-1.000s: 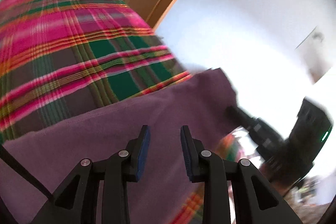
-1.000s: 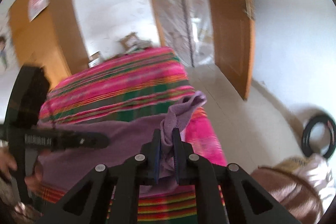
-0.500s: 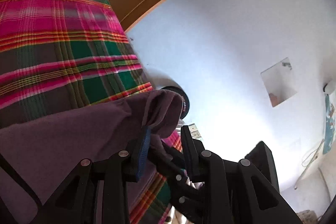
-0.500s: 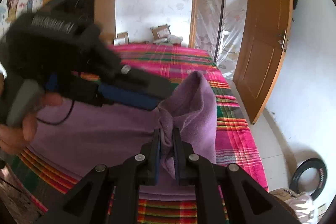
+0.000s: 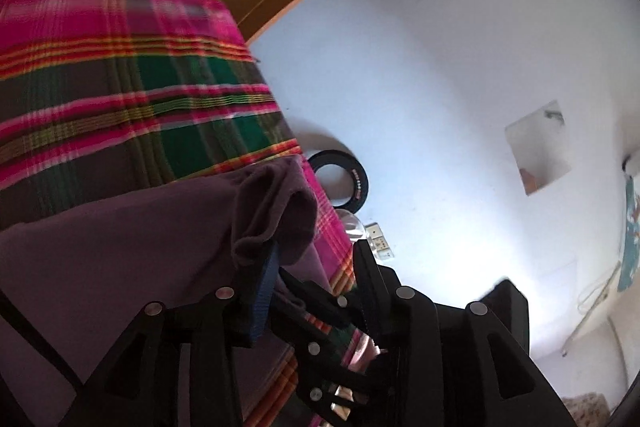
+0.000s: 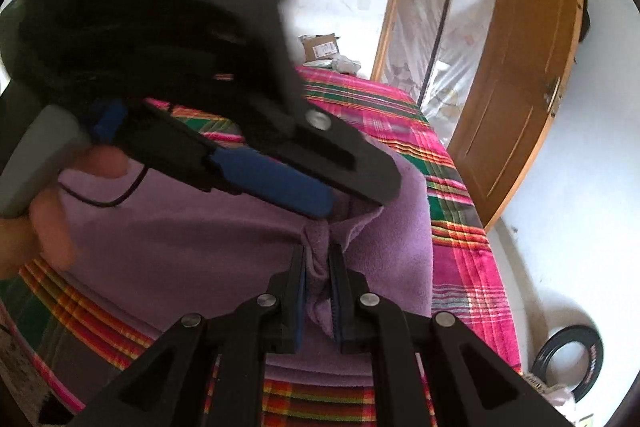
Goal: Fold clothes
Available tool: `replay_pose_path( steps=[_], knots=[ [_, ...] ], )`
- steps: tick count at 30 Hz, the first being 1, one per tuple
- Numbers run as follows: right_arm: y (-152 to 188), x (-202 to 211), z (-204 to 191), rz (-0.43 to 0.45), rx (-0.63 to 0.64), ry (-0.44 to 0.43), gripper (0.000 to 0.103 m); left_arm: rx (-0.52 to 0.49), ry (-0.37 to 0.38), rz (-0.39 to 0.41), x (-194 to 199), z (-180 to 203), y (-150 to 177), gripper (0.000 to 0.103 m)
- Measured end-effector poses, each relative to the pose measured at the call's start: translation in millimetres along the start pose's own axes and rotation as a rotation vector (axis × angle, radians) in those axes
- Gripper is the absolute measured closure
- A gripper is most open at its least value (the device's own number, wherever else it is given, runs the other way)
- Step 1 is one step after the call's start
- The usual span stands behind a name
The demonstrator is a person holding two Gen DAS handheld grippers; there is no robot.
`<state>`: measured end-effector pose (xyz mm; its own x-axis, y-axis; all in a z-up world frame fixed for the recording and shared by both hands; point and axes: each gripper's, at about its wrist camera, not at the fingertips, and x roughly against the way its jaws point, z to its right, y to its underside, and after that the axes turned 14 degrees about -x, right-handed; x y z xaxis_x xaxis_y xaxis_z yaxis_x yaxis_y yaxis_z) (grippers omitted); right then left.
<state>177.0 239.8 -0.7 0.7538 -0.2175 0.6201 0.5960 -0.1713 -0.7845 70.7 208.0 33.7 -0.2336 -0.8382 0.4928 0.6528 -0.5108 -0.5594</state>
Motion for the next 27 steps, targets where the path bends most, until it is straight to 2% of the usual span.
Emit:
replay_pose_path(
  steps=[9, 13, 17, 20, 27],
  knots=[
    [5.2, 9.4, -6.2, 0.027, 0.004, -0.009, 0.092, 0.035, -0.058, -0.033, -5.0, -9.1, -1.9, 0.064],
    [5.9, 17.2, -6.8, 0.053, -0.003, -0.023, 0.092, 0.069, -0.038, -0.045, -7.6, -13.6, -1.6, 0.064],
    [5.8, 23.8, -6.2, 0.073, -0.017, -0.023, 0.092, 0.147, -0.003, -0.021, -0.5, -18.5, -1.2, 0.064],
    [6.9, 22.5, -7.7, 0.064, -0.022, -0.017, 0.092, 0.144, -0.004, -0.009, 8.2, -13.9, -2.9, 0.063],
    [10.3, 23.9, -23.3, 0.056, -0.006, -0.031, 0.092, 0.171, -0.060, -0.061, 17.2, -20.3, 10.0, 0.063]
  ],
)
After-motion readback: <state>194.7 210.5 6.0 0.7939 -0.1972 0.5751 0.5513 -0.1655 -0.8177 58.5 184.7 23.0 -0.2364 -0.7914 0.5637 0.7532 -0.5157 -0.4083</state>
